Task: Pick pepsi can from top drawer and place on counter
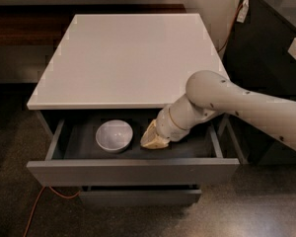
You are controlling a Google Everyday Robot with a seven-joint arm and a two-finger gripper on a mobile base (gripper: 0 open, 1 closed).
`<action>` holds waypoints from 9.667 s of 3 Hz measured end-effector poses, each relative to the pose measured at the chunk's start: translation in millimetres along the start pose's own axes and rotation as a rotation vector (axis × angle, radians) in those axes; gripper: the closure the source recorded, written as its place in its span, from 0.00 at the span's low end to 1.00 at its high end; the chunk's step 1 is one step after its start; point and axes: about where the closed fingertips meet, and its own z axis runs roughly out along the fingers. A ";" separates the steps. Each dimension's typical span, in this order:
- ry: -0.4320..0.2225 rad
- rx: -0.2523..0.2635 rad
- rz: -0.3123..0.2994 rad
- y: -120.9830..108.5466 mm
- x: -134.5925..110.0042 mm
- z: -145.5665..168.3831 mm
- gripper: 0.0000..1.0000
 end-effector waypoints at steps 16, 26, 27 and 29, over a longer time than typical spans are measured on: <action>-0.059 -0.106 -0.045 117.6 -57.3 12.3 0.39; 0.001 0.176 0.258 28.3 95.9 -66.1 0.00; -0.006 0.181 0.259 25.3 97.3 -51.8 0.21; -0.006 0.195 0.240 26.2 90.2 -50.7 0.67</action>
Offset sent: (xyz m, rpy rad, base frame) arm -0.0156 0.0231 -0.0338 -0.0681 0.0319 0.0667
